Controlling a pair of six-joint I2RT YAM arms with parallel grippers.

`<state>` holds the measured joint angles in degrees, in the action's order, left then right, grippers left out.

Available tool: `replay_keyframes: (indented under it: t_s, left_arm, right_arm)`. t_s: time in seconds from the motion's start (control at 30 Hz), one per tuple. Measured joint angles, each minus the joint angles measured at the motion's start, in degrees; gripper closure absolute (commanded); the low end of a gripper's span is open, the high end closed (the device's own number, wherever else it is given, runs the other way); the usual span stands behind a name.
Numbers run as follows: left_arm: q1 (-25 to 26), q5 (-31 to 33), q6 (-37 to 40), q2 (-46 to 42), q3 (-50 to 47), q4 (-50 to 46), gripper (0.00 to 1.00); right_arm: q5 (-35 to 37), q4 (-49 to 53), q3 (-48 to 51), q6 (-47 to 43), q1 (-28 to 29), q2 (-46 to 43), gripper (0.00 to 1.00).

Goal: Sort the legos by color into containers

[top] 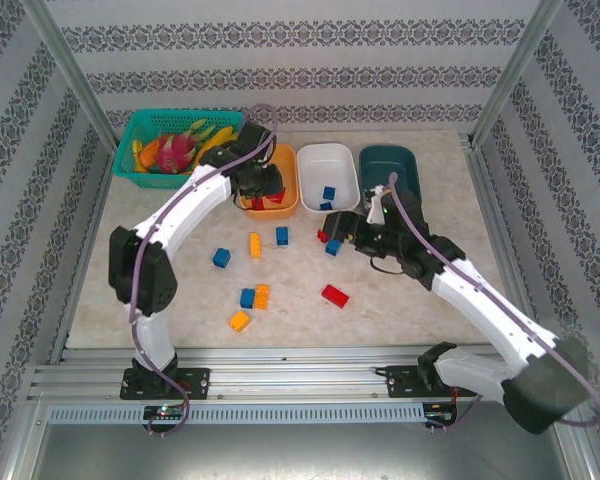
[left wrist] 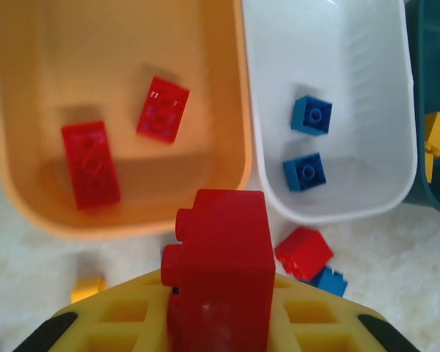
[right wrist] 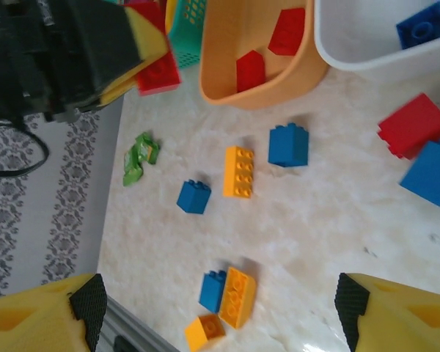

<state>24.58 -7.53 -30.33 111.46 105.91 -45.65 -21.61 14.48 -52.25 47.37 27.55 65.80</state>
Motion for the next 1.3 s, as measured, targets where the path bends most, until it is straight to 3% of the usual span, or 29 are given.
replay_keyframes:
  t_s: [0.23, 0.4, 0.8, 1.03, 1.3]
  left_arm:
    - [-2.9, -5.9, 7.1, 15.7, 13.7, -0.3, 0.73]
    - [-3.0, -8.4, 10.1, 21.2, 17.7, -1.2, 0.73]
    - [-3.7, -12.2, 11.8, 23.8, 17.8, -2.0, 0.7]
    - [-3.8, -12.4, 12.1, 25.0, 17.7, -2.4, 0.54]
    - [-3.8, -11.6, 11.6, 24.5, 17.7, -3.2, 0.43]
  right_arm:
    - [-1.1, -3.2, -7.4, 0.7, 0.0, 7.2, 0.17]
    - [-1.9, -3.8, -8.0, 0.7, -0.4, 8.3, 0.17]
    - [-2.1, -4.0, -8.0, 1.4, -1.2, 10.4, 0.17]
    - [-2.1, -4.0, -8.0, 2.0, -1.2, 10.8, 0.17]
    - [-1.8, -3.5, -8.0, 1.8, -1.2, 10.8, 0.17]
